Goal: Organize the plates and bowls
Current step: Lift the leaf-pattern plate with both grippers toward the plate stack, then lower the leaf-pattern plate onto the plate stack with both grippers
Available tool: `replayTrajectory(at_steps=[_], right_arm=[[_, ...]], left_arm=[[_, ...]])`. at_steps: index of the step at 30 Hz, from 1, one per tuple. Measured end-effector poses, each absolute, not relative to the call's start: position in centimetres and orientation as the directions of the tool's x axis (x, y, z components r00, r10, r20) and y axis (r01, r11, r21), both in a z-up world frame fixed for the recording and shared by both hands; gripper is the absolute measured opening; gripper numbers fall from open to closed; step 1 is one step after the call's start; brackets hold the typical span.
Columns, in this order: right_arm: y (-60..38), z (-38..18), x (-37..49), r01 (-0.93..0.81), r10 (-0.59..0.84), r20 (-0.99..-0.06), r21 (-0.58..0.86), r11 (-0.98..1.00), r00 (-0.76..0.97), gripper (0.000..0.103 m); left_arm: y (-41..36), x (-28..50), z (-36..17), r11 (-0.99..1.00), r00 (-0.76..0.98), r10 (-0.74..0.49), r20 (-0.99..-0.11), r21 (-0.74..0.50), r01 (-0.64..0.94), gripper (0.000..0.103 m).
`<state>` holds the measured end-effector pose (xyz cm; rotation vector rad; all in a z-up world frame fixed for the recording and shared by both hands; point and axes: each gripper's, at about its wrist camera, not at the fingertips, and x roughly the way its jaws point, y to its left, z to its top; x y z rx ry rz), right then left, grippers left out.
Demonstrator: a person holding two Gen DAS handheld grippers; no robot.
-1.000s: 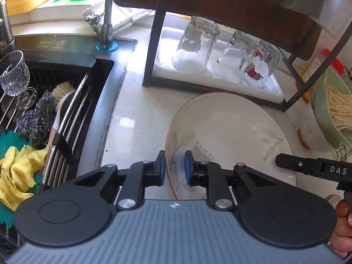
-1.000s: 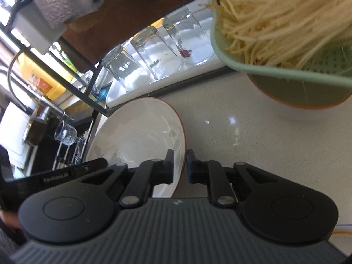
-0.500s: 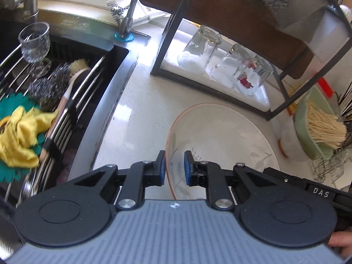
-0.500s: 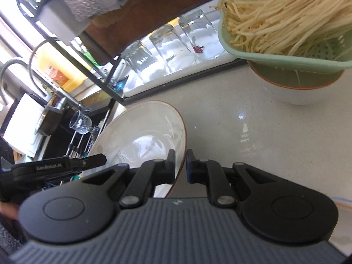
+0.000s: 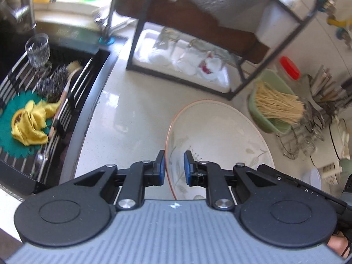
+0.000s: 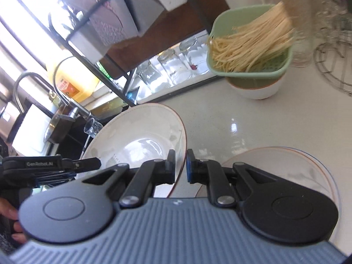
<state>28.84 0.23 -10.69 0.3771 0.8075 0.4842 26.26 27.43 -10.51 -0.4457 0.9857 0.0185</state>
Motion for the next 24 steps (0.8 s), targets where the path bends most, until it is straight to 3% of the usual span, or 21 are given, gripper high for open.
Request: replayTrajectory(at_steps=[9, 24], right_arm=[[-1.9, -7.3, 25.8, -0.249, 0.525, -0.566, 0.493, 0.833, 0.636, 0.013], [-6.0, -8.3, 23.3, -0.139, 0.503, -0.574, 0.560, 0.817, 0.646, 0.013]], left_arm=[[26.2, 25.4, -6.3, 0.884, 0.596, -0.259, -0.760, -0.435, -0.171, 0.019], [21.6, 24.9, -6.4, 0.915, 0.564, -0.297, -0.770, -0.399, -0.063, 0.019]])
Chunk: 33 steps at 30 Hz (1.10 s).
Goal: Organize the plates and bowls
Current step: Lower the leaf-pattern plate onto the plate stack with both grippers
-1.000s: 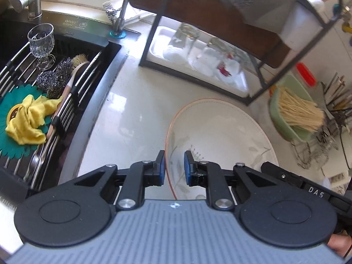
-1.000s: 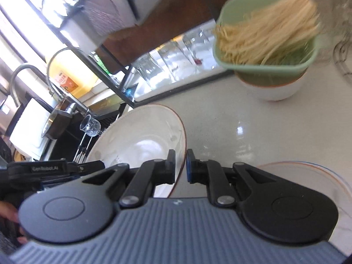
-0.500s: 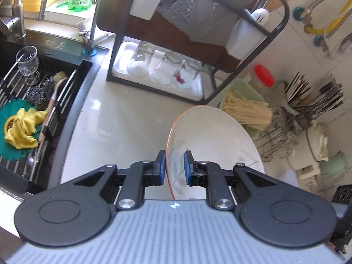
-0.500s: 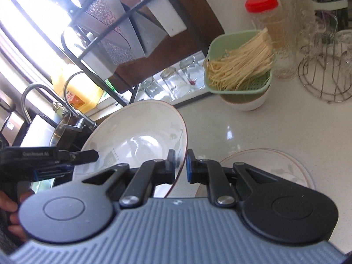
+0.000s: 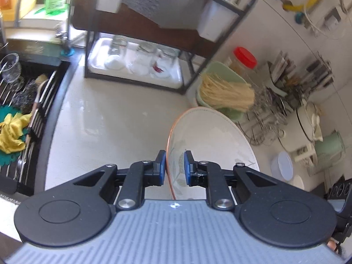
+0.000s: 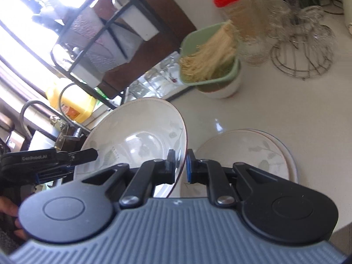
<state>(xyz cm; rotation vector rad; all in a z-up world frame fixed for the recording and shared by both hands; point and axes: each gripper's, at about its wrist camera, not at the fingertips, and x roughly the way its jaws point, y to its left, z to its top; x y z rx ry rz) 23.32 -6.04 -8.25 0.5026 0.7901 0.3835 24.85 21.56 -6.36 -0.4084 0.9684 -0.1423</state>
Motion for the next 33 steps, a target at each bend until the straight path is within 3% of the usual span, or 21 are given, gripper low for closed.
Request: replayTrajectory(at_steps=[16, 26, 33], right_arm=[[-11.2, -14.6, 21.2, -0.011, 0.452, -0.646, 0.566, 0.824, 0.615, 0.013], [-10.9, -17.4, 22.5, -0.016, 0.442, -0.687, 0.532, 0.847, 0.577, 0.013], [-10.5, -18.3, 23.5, -0.029, 0.447, -0.695, 0.524, 0.851, 0.563, 0.014]], left_arm=[[15.2, 24.9, -13.1, 0.938, 0.446, -0.302, -0.843, -0.347, -0.021, 0.019], [13.8, 26.0, -16.5, 0.969, 0.406, -0.197, -0.892, -0.240, -0.057, 0.019], [14.1, 26.6, -17.1, 0.970, 0.411, -0.175, -0.895, -0.228, -0.083, 0.019]])
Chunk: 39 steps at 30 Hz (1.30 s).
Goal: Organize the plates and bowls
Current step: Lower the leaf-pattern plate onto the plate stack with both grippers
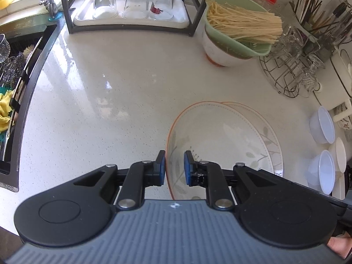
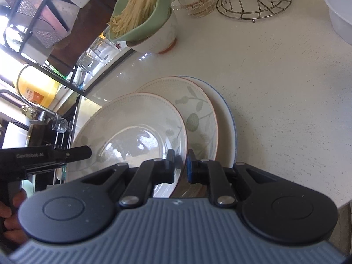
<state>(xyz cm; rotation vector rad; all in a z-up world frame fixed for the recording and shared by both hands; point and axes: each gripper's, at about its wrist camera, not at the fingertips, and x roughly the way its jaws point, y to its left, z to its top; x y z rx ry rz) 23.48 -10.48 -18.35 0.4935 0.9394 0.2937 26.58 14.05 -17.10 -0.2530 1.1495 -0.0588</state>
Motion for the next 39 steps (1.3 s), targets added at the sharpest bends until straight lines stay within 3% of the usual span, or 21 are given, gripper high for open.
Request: replayTrajectory(at_steps=[13, 27, 39], right_arm=[[-10.2, -18.2, 24.0, -0.065, 0.397, -0.688, 0.455, 0.888, 0.607, 0.014], [-11.7, -17.5, 24.1, -0.093, 0.383, -0.687, 0.420, 0.903, 0.618, 0.012], [-12.0, -16.6, 23.5, -0.099, 0.362, -0.697, 0.388, 0.916, 0.619, 0.012]], left_arm=[[12.1, 27.4, -18.0, 0.987, 0.402, -0.105, -0.910, -0.146, -0.073, 0.020], [10.9, 26.8, -18.9, 0.984, 0.402, -0.087, -0.912, -0.141, -0.106, 0.021], [11.6, 23.9, -18.1, 0.948, 0.426, -0.153, -0.892, -0.254, -0.192, 0.021]])
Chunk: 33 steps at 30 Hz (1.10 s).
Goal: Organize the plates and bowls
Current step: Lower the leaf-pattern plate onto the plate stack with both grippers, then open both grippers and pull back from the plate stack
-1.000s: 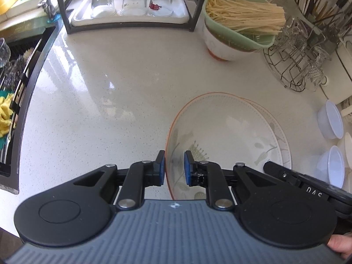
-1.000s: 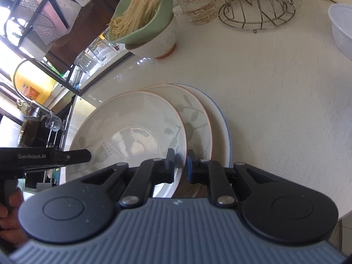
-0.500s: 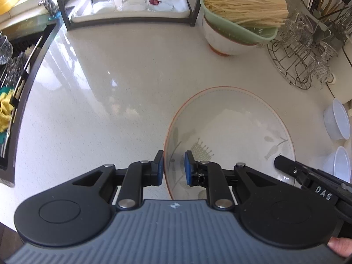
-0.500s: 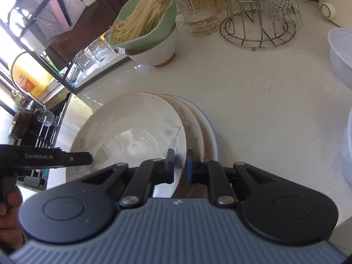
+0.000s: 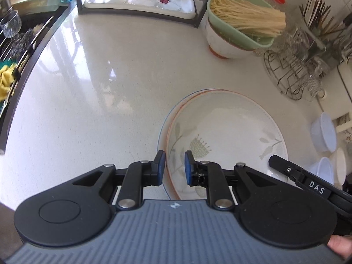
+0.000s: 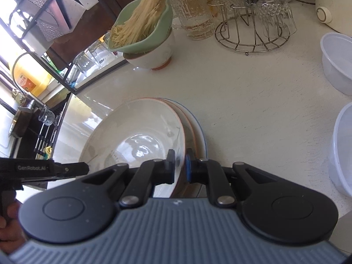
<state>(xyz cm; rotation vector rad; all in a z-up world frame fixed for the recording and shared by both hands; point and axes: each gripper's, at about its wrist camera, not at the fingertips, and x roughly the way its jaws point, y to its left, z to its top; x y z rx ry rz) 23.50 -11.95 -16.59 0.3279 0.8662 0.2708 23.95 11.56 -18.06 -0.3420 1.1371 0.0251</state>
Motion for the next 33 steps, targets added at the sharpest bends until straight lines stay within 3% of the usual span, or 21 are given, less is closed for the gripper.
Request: replayTrajectory(at_steps=[18, 24, 33], right_arm=[[-14.0, -16.2, 23.2, -0.147, 0.467, -0.692, 0.470, 0.870, 0.551, 0.015], [-14.4, -15.9, 22.5, -0.130, 0.481, -0.697, 0.494, 0.859, 0.532, 0.033], [-15.0, -13.5, 21.4, -0.201, 0.484, -0.647, 0.462, 0.864, 0.589, 0.033]], left_arm=[[8.6, 18.7, -15.7, 0.927, 0.503, -0.154, -0.851, -0.301, -0.225, 0.020], [7.8, 16.9, -14.6, 0.927, 0.503, -0.170, -0.847, -0.311, -0.211, 0.020], [6.6, 15.7, -11.7, 0.945, 0.545, -0.143, -0.827, -0.278, -0.174, 0.020]])
